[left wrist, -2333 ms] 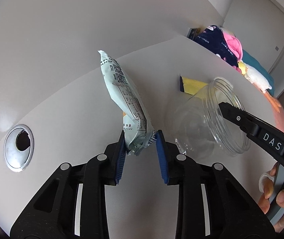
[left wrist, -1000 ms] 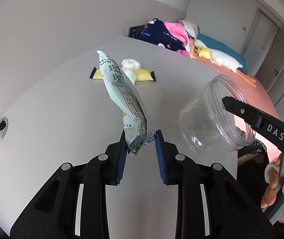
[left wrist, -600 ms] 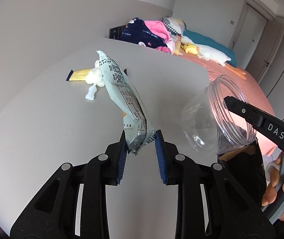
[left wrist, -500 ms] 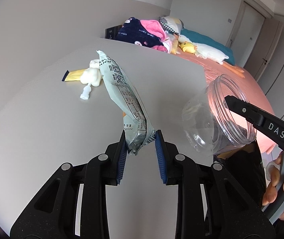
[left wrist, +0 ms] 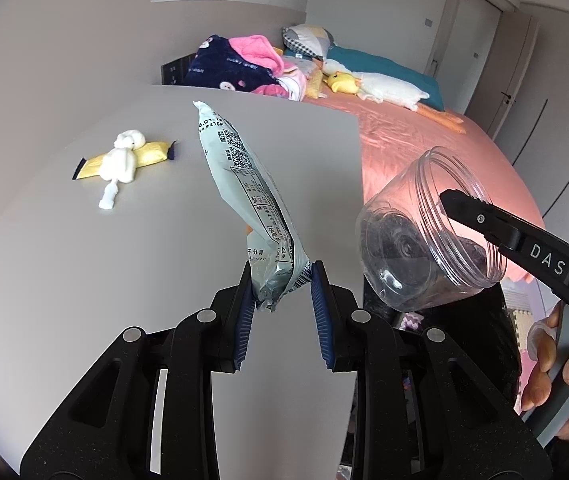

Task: Collect trash
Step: 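Carry the wrapper with the left gripper over the trash bag while the right gripper carries the jar, then open the right gripper to drop the clear jar while the left gripper drops the silver wrapper, then move both grippers back from the bag to the desk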

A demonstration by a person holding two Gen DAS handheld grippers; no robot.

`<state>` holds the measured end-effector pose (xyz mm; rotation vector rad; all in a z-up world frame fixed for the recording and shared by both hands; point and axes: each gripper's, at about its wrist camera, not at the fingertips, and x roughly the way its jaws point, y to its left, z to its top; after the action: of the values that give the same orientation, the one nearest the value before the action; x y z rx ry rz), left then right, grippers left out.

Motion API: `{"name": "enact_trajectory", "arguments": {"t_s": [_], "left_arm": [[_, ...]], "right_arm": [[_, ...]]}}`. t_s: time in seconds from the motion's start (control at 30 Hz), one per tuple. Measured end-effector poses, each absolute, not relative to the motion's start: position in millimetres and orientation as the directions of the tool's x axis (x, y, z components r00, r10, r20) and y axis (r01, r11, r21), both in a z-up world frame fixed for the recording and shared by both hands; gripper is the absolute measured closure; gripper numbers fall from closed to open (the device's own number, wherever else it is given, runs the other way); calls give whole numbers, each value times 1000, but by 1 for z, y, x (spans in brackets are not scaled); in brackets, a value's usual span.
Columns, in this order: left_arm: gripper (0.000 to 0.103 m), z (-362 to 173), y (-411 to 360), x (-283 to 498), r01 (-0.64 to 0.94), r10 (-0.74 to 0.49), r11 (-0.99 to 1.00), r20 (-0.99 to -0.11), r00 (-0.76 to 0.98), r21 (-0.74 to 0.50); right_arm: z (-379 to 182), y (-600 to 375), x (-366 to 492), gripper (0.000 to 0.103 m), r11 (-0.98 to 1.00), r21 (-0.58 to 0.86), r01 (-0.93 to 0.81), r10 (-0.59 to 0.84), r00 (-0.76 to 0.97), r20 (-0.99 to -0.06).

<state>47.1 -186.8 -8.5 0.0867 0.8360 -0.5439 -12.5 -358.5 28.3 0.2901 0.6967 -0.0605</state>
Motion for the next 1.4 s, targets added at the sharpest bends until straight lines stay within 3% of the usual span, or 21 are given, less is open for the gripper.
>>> {"name": "enact_trajectory", "arguments": {"t_s": [0.43, 0.77, 0.8, 0.83, 0.87, 0.9, 0.93, 0.97, 1.4], "left_arm": [[76, -9, -249, 20, 593, -478, 795, -735, 481, -128], [75, -16, -283, 10, 668, -496, 734, -768, 405, -122], [73, -18, -286, 8, 674, -494, 728, -776, 392, -123], [72, -21, -289, 7, 684, -492, 718, -788, 370, -127], [58, -24, -293, 5, 695, -484, 707, -805, 343, -129], [24, -27, -296, 4, 702, -473, 701, -818, 327, -126], [8, -29, -298, 2, 702, -460, 703, -823, 332, -110], [7, -29, -299, -1, 705, -454, 703, -819, 349, -89], [7, -22, -289, -2, 704, -480, 703, -799, 363, -103]], "right_arm": [[31, -422, -50, 93, 933, 234, 274, -59, 756, -652], [24, -457, -67, 91, 914, 189, 358, -124, 691, -712], [21, -459, -67, 80, 916, 175, 360, -123, 670, -732], [18, -461, -66, 49, 914, 162, 373, -131, 648, -750], [16, -464, -67, 32, 907, 158, 391, -142, 635, -760], [15, -466, -68, 15, 901, 144, 410, -161, 623, -765], [13, -467, -68, 15, 898, 121, 423, -186, 615, -766], [11, -468, -69, 15, 897, 115, 427, -192, 610, -769], [12, -470, -74, 15, 891, 147, 429, -180, 633, -753]]}}
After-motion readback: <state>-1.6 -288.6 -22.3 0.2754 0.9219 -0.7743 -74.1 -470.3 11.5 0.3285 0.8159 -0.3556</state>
